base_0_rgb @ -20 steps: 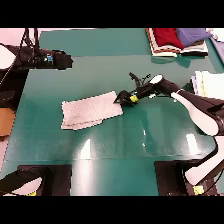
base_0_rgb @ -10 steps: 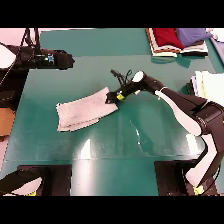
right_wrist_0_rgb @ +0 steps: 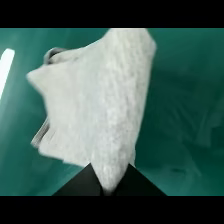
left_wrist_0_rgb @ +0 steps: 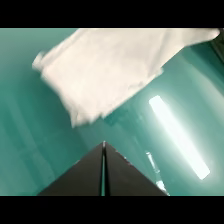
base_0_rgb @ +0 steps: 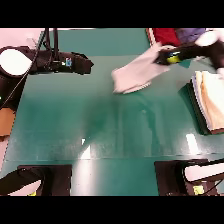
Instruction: Fold the shirts.
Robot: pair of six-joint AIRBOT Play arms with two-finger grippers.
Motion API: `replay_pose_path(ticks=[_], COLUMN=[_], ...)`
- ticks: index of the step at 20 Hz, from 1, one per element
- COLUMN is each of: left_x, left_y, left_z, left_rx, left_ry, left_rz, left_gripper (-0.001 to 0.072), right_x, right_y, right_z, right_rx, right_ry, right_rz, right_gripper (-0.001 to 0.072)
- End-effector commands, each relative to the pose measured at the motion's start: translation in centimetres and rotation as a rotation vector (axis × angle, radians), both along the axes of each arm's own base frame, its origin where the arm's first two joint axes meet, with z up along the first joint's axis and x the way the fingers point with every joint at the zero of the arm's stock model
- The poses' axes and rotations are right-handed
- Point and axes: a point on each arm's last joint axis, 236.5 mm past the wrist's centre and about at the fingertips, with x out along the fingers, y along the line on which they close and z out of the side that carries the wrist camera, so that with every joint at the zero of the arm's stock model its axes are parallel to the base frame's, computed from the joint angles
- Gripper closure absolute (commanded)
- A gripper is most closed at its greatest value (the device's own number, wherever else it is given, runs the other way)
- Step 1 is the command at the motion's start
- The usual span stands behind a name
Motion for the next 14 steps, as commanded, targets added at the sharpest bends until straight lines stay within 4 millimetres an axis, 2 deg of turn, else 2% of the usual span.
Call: replay_pose_path(ticks=[1, 2, 4, 6, 8, 11, 13, 14], left_x=[-0.3, -0.3, -0.4, -0.5, -0.5, -0.5, -0.5, -0.5], left_y=[-1.0, -1.0, -1.2, -1.3, -1.3, -1.3, -1.3, -1.3], left_z=[0.5, 0.5, 0.6, 0.6, 0.6, 0.6, 0.6, 0.6], left_rx=[-0.022, -0.024, -0.035, -0.041, -0.043, -0.044, -0.044, -0.045], left_ry=[-0.014, -0.013, -0.007, -0.002, 0.0, 0.0, 0.002, 0.002], left_rz=[-0.015, -0.015, -0.018, -0.016, -0.015, -0.015, -0.015, -0.014], left_gripper=[0.0689, 0.0689, 0.0689, 0.0689, 0.0689, 0.0689, 0.0689, 0.0689], right_x=[-1.8, -2.5, -3.8, -4.7, -4.8, -4.4, -3.9, -3.6], right_y=[-14.4, -18.0, -23.7, -27.6, -29.5, -30.6, -30.5, -30.4], right_z=[4.2, 4.8, 5.3, 6.0, 7.2, 8.9, 11.4, 13.4], right_rx=[-0.053, -0.057, -0.05, 0.006, 0.054, 0.049, 0.023, 0.005], right_ry=[-0.065, -0.078, -0.098, -0.132, -0.185, -0.26, -0.32, -0.366], right_rz=[-0.279, -0.356, -0.483, -0.58, -0.631, -0.658, -0.644, -0.636], right_gripper=[0.0697, 0.0698, 0.0698, 0.0698, 0.0698, 0.0698, 0.0698, 0.0699])
